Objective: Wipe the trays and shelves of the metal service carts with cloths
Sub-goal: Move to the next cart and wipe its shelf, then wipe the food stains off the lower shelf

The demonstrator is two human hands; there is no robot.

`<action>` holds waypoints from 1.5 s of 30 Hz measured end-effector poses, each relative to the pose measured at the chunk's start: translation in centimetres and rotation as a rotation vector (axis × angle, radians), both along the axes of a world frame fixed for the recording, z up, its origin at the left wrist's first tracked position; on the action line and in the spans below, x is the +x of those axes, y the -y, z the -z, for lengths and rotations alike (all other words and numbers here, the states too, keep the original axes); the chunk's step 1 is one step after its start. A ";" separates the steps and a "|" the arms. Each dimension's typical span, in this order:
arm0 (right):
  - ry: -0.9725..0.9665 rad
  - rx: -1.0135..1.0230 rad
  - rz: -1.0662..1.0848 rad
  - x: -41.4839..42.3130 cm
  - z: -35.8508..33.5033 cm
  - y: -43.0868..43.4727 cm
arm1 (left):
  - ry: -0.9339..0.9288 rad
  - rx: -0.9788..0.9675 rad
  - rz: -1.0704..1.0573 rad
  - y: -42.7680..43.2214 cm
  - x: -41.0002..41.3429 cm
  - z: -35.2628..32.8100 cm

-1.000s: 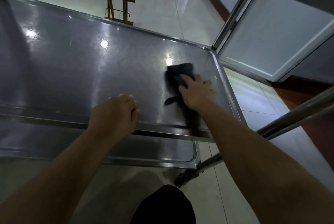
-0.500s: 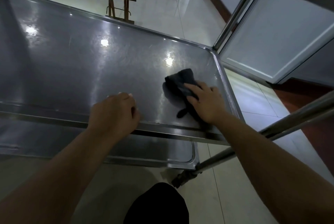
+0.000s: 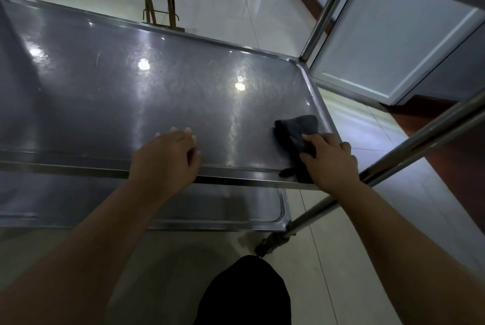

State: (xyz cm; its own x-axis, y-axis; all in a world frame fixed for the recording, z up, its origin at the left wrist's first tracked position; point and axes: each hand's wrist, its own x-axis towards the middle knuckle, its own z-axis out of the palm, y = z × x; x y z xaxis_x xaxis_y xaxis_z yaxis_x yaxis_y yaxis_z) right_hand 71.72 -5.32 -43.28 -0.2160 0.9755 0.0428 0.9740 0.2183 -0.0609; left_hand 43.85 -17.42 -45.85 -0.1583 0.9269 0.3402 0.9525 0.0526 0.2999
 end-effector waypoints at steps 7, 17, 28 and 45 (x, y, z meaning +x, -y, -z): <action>0.029 0.043 -0.028 -2.0 0.9 2.4 | 0.024 -0.016 0.029 0.2 0.1 -0.4; 0.026 0.162 0.214 -4.1 1.6 4.7 | -0.054 -0.015 0.231 2.9 -3.4 -1.6; -0.344 0.445 -0.200 -14.8 2.6 14.1 | -0.133 0.493 0.324 7.0 -8.8 3.1; -0.171 0.011 -0.769 -28.6 15.3 21.4 | 0.008 -0.265 -0.084 22.3 -26.1 14.6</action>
State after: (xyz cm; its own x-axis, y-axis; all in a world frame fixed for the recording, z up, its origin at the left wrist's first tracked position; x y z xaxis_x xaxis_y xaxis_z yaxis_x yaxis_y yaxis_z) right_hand 43.10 -26.70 -58.56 -0.8193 0.5546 0.1452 0.5270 0.8283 -0.1900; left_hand 17.73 -39.68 -60.41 -0.2403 0.9668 0.0864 0.9391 0.2091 0.2726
